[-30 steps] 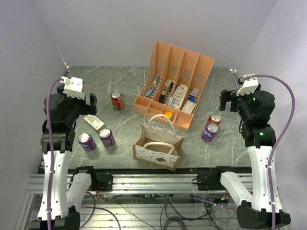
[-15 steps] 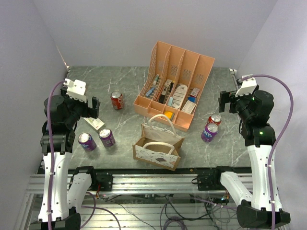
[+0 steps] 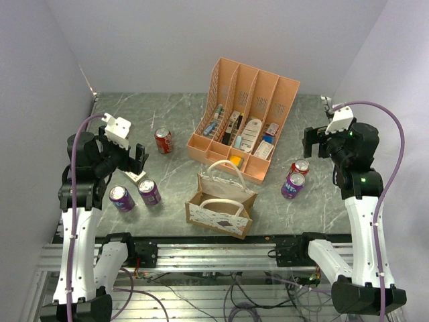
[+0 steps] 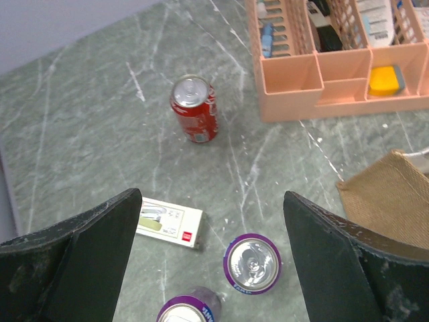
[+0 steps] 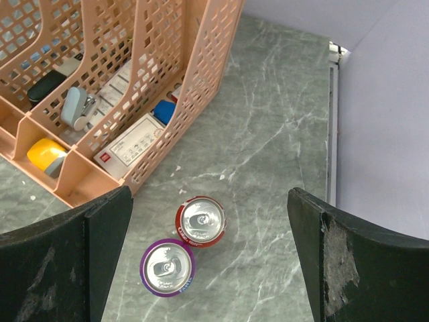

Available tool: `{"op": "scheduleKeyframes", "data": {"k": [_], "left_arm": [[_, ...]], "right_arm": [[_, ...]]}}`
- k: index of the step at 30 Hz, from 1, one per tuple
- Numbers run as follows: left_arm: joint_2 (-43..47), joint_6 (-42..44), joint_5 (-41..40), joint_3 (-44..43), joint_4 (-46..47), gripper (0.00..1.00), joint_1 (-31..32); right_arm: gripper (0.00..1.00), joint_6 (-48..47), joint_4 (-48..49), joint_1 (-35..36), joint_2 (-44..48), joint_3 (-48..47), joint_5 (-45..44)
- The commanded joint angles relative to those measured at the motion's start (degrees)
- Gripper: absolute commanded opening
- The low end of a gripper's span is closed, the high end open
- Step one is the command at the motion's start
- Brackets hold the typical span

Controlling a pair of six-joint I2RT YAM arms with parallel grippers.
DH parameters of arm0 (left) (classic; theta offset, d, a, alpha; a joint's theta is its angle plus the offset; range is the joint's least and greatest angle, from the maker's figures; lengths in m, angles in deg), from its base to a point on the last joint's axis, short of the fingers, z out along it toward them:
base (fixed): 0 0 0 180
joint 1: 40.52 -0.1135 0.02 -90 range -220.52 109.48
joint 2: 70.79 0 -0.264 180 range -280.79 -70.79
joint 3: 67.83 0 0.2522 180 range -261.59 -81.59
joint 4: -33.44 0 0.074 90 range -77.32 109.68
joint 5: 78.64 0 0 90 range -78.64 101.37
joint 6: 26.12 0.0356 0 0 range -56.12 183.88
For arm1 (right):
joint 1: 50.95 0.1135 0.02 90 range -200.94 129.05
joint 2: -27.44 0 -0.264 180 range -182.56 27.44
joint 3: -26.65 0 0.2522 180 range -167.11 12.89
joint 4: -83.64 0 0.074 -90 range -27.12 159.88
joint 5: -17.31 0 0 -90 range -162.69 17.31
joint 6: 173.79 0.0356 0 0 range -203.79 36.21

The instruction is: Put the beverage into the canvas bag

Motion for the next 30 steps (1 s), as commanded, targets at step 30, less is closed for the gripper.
{"op": "scheduleKeyframes", "data": {"k": [30], "left_arm": [[-21.8, -26.3, 2.0, 1.2, 6.3, 1.00, 34.1]], "right_arm": [[1.00, -4.2, -7.0, -0.5, -1.9, -3.8, -0.7]]}}
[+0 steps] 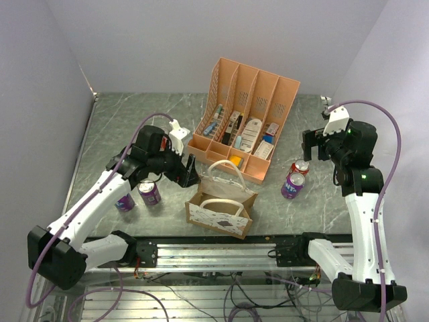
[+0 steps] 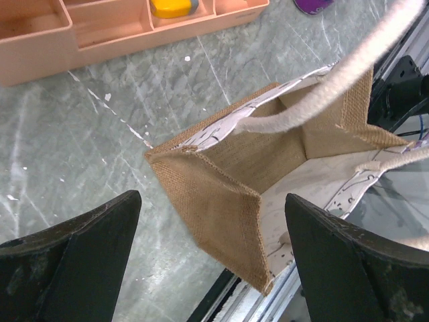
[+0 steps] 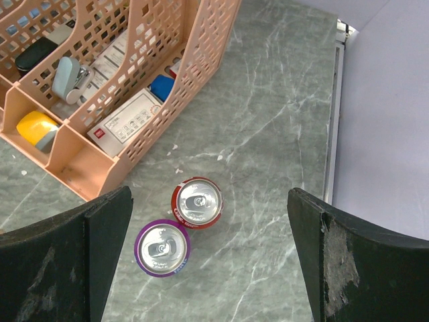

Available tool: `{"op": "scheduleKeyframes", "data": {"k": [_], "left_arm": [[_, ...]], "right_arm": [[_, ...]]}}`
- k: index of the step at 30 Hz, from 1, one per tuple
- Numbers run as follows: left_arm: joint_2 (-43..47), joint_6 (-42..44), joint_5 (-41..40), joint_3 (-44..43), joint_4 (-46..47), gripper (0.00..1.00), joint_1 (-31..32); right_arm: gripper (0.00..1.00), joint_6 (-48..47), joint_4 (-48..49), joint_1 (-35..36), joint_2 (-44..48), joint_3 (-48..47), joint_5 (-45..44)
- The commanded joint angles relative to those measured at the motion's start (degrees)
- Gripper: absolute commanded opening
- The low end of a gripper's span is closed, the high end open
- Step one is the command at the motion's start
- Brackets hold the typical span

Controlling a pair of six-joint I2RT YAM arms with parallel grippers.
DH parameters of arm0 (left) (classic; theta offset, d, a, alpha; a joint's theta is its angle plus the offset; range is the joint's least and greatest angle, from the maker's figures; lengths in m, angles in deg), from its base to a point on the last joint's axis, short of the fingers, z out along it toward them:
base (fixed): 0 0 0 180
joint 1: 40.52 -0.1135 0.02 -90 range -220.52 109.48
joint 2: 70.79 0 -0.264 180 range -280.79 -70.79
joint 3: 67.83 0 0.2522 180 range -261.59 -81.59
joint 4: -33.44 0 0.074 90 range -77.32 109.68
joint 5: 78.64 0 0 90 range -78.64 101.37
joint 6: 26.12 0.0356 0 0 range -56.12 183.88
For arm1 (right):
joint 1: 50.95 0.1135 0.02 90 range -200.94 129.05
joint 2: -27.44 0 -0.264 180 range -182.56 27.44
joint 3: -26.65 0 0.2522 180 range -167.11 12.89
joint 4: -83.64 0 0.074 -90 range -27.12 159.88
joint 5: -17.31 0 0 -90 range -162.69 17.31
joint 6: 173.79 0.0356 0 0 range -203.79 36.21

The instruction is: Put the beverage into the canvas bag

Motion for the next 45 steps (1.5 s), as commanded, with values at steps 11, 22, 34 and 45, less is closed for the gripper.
{"op": "scheduleKeyframes", "data": {"k": [11, 22, 34, 45], "left_arm": [[-6.0, -10.7, -1.7, 4.3, 6.5, 0.89, 3.5], [-9.2, -15.0, -1.2, 3.5, 7.5, 0.57, 3.5], [-14.1, -19.5, -4.8, -4.6, 2.6, 0.13, 3.1], [-15.5, -25.8, -7.0, -5.4, 3.2, 0.07, -2.6]], "right_arm": [[1.00, -0.4, -0.9, -0.4, -0.7, 1.1, 1.9], [1.00, -0.3, 1.1, -0.3, -1.0, 4.5, 2.2], [1.00, -0.6, 1.0, -0.3, -1.9, 3.9, 2.2], [1.00, -6.2, -3.0, -0.3, -4.3, 3.4, 8.3]]}}
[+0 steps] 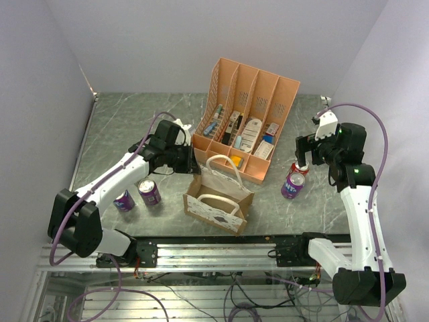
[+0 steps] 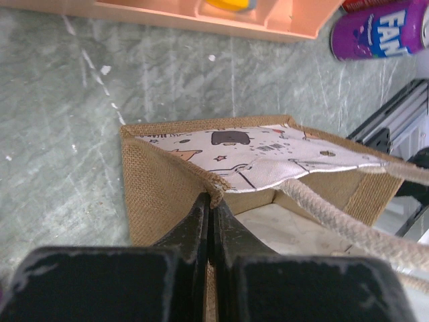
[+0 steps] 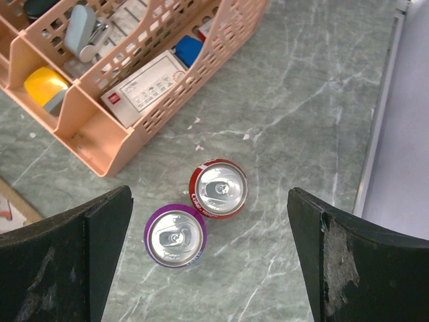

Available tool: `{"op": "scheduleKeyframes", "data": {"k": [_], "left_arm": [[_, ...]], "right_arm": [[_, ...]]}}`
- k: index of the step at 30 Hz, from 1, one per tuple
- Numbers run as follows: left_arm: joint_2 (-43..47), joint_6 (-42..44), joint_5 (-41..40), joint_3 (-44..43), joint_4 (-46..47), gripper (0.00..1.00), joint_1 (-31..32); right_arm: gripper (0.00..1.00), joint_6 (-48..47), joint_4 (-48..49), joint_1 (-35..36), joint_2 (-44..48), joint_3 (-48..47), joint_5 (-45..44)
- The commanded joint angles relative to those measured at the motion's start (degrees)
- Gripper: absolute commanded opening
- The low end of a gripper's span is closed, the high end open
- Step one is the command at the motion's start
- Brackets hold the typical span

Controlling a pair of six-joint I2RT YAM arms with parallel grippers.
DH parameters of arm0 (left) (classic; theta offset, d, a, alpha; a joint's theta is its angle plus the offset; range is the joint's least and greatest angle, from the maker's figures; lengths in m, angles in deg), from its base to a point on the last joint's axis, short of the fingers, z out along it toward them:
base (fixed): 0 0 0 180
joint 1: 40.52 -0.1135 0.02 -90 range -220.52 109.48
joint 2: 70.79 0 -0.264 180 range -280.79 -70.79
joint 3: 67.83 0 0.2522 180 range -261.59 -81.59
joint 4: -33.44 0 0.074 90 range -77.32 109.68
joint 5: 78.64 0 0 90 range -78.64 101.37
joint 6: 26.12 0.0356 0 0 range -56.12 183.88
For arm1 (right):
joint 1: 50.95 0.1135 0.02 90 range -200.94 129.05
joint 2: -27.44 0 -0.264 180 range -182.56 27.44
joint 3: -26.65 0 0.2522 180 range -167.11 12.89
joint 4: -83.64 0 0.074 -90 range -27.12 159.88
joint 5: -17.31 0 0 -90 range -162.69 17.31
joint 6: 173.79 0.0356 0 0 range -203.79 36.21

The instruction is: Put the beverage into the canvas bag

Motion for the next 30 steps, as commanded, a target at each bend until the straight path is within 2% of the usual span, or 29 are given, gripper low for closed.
{"op": "scheduleKeyframes", "data": {"k": [1, 7, 12, 15, 20, 25, 30], "left_arm": [[0.0, -4.3, -2.0, -1.2, 0.4, 0.07, -2.1], [0.5, -9.0, 1.0, 1.4, 3.9, 0.07, -7.2], [2.3, -8.5, 1.7, 3.3, 6.7, 0.09, -7.6], [2.8, -7.3, 2.6, 4.2, 8.3, 0.17, -7.5], [3.7, -3.4, 2.8, 3.9, 8.6, 0.39, -6.9], [4.4, -0.4, 2.8, 3.1, 8.1, 0.55, -6.9], [6.4, 2.9, 2.4, 2.5, 7.9, 0.65, -6.5]], "right_arm": [[1.00, -4.0, -2.8, -0.2, -1.5, -1.0, 2.7], [1.00, -6.5, -6.1, 0.2, -5.3, -0.8, -0.1], [1.00, -9.5, -10.6, 1.2, -7.3, 1.1, -0.6], [0.97, -11.2, -13.1, 1.9, -7.8, 1.5, -1.1], [0.95, -14.4, -15.4, 2.3, -8.0, 2.2, -0.8], [0.93, -17.4, -18.2, 2.8, -8.7, 4.7, 0.7], [0.92, -20.0, -16.3, 3.0, -8.3, 8.1, -0.6]]}}
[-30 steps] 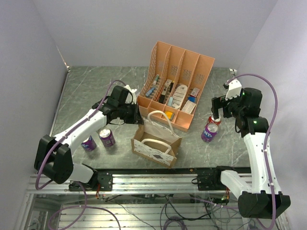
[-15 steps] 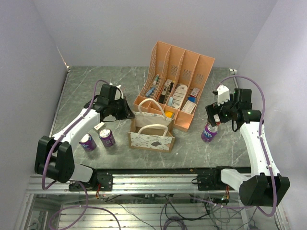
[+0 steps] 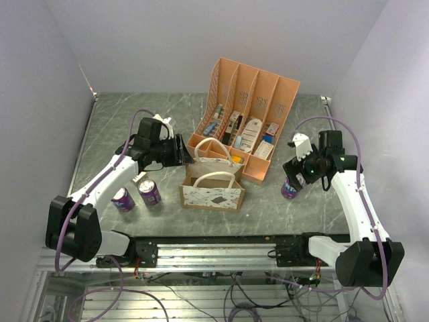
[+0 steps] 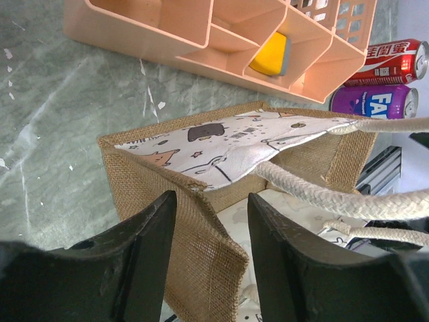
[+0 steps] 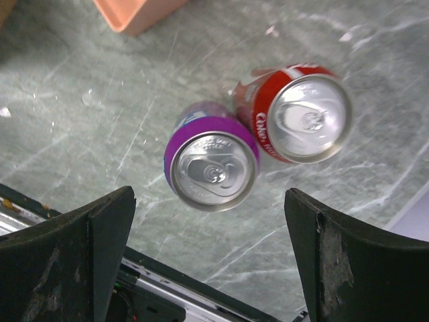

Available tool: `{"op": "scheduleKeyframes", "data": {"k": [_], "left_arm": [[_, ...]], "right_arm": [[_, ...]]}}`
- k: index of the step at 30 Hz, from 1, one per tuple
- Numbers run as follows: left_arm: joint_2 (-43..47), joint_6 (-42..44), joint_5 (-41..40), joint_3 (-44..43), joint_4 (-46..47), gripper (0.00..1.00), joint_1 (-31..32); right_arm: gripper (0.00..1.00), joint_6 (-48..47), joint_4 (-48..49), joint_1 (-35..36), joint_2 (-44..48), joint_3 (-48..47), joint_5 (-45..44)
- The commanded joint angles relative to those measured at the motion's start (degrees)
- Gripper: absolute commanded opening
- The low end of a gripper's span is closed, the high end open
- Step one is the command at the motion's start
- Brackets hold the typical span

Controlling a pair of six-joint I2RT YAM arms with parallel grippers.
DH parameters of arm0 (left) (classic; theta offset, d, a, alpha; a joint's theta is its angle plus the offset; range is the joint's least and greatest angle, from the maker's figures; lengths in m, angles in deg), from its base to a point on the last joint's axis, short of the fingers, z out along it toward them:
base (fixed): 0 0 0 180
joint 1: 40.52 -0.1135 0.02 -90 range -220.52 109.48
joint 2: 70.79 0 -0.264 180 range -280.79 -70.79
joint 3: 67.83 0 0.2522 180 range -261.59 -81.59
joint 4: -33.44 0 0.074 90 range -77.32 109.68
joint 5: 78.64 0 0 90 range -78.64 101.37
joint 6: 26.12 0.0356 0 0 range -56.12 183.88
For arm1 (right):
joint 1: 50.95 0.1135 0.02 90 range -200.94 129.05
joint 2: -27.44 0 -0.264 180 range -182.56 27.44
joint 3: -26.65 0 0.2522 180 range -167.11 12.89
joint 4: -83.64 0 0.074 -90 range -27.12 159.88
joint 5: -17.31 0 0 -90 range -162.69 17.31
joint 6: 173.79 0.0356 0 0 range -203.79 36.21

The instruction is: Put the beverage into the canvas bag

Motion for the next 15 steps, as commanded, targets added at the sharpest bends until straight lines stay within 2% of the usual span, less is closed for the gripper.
{"op": "scheduleKeyframes", "data": {"k": [1, 3, 8, 15], "left_arm": [[3.1, 4.7, 1.3, -1.8, 1.1, 0.66, 1.2], [4.1, 6.5, 0.9, -2.1, 0.7, 0.68, 2.1], [6.6, 9.7, -1.2, -2.2, -0.2, 0.63, 2.8], [7.2, 14.3, -0.4, -4.1, -1.9, 0.69, 3.0]], "right_arm": [[0.92, -3.4, 0.2, 0.4, -0.1, 2.0, -0.6], [0.92, -3.6, 1.1, 0.4, -0.7, 2.5, 0.0], [0.91, -4.4, 2.9, 0.7, -2.4, 3.4, 1.3], [0.91, -5.7, 5.4, 1.2, -3.9, 4.0, 4.7]]}}
